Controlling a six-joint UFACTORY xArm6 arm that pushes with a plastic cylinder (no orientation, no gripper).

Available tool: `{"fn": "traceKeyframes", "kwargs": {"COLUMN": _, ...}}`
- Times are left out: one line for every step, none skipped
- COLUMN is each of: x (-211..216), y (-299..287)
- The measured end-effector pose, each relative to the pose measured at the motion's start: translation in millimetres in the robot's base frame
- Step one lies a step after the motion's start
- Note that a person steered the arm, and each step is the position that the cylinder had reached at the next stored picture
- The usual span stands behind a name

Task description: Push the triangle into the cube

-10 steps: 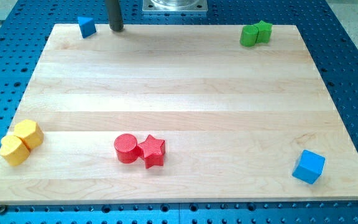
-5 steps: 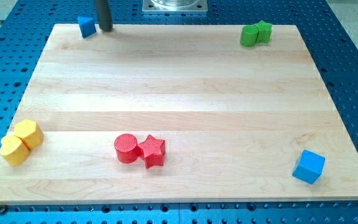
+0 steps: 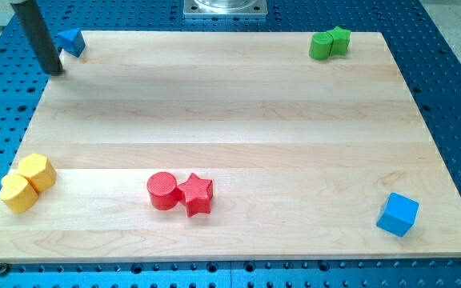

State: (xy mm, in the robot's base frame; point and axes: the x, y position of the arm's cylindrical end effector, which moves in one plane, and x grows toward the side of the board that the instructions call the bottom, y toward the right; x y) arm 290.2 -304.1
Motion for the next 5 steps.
{"fn": "traceKeyframes", "kwargs": {"x": -2.4, "y": -0.9}}
{"fn": "traceKeyframes", "kwargs": {"x": -17.7, "y": -0.7}}
{"fn": "traceKeyframes", "kwargs": {"x": -54.9, "y": -0.7}}
{"fn": "traceKeyframes", "kwargs": {"x": -84.0, "y": -0.7}}
{"fn": "traceKeyframes", "kwargs": {"x": -81.2, "y": 15.5}}
